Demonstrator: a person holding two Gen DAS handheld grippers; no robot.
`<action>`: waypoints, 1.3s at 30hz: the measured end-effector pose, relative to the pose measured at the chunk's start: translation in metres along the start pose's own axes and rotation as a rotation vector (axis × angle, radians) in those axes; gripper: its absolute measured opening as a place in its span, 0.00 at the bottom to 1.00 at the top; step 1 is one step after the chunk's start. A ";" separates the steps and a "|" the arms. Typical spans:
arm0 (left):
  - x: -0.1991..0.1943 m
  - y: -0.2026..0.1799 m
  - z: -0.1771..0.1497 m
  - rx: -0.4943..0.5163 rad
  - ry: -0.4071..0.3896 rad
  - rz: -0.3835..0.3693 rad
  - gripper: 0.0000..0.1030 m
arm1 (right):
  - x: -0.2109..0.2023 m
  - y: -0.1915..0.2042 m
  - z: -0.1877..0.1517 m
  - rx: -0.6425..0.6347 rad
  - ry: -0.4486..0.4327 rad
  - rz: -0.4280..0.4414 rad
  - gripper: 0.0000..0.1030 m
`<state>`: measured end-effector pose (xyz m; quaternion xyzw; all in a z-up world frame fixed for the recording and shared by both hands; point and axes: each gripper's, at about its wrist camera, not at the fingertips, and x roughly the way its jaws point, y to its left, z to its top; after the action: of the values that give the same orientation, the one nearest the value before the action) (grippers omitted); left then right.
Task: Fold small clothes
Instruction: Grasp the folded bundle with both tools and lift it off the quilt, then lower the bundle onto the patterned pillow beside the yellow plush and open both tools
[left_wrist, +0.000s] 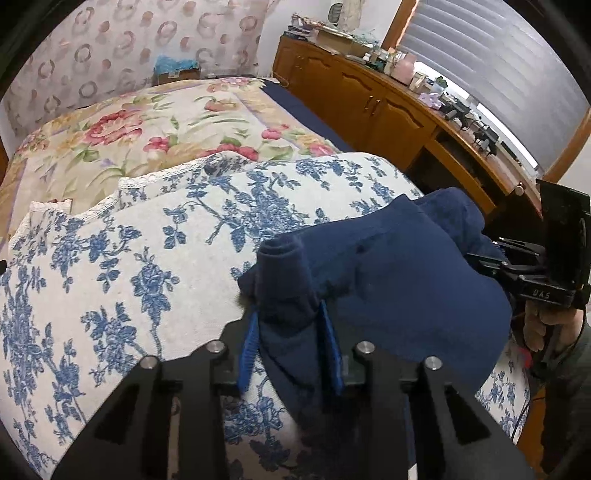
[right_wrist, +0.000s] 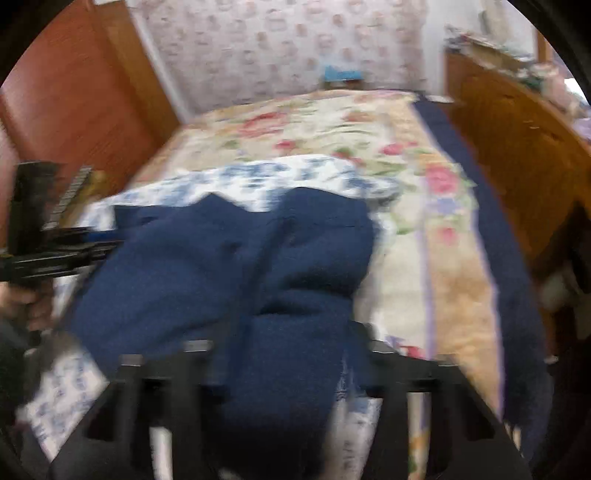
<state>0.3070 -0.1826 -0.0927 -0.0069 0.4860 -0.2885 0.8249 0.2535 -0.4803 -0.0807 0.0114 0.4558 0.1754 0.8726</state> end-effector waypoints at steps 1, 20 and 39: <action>0.000 0.000 0.000 0.000 0.001 -0.021 0.16 | 0.001 0.001 0.000 -0.002 0.003 0.009 0.30; -0.176 0.018 -0.019 -0.017 -0.393 -0.043 0.11 | -0.069 0.109 0.070 -0.258 -0.248 0.073 0.16; -0.317 0.198 -0.197 -0.402 -0.573 0.457 0.11 | 0.088 0.513 0.188 -0.952 -0.148 0.305 0.15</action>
<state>0.1266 0.1882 -0.0019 -0.1397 0.2724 0.0163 0.9518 0.2981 0.0552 0.0518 -0.3087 0.2555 0.4879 0.7754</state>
